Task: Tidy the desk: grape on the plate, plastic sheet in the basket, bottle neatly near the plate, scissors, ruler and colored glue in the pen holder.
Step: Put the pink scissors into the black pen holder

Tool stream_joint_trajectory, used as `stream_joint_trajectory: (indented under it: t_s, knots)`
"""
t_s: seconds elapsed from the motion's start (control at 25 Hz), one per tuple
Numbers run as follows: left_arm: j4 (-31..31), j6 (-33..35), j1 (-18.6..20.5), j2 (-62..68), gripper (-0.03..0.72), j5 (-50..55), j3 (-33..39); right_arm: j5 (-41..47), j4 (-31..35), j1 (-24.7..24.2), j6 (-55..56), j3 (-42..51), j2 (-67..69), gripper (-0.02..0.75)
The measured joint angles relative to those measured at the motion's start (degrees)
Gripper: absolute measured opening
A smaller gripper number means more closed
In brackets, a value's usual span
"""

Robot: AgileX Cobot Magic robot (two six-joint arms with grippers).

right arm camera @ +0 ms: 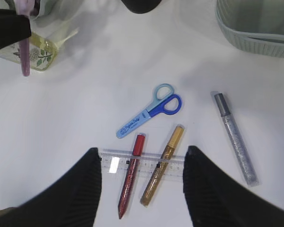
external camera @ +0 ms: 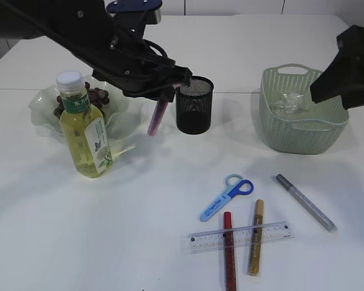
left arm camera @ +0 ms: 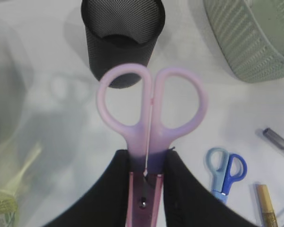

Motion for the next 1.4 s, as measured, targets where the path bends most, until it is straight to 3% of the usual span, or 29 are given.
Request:
stream_joint_trajectory:
  t_s: [1.4]
  knots:
    - [0.0, 0.0, 0.0, 3.42, 0.135, -20.45, -0.41, 0.91, -1.73, 0.0, -0.33, 0.0, 0.0, 0.438]
